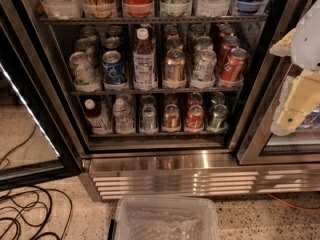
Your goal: Pick orange can from middle shelf of fridge
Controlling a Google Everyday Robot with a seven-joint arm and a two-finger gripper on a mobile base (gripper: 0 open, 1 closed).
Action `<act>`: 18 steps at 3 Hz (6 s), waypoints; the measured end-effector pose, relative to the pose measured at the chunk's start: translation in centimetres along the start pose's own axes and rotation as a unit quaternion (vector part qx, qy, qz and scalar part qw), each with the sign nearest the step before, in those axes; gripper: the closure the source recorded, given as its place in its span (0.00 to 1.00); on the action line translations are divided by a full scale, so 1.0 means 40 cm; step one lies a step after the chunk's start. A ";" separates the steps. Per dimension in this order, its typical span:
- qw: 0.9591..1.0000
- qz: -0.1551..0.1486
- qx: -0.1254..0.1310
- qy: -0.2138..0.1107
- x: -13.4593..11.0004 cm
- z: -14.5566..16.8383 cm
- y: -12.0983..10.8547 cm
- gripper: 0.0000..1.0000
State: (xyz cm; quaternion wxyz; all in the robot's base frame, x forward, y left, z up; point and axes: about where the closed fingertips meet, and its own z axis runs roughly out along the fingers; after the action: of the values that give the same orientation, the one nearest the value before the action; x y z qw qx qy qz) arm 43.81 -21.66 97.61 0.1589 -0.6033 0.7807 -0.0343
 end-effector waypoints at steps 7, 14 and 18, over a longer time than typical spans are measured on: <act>0.935 -0.004 0.071 -0.347 -0.206 0.282 0.011 0.00; 0.817 0.247 0.236 -0.464 -0.247 0.523 0.129 0.00; 0.800 0.189 0.308 -0.479 -0.623 0.443 0.034 0.00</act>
Offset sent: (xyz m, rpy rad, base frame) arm -0.0003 0.0302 -0.0692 0.2336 -0.1689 -0.0143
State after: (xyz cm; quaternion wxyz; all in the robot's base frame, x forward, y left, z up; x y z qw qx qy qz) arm 53.19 4.91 85.65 0.6931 -0.3027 0.6522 0.0513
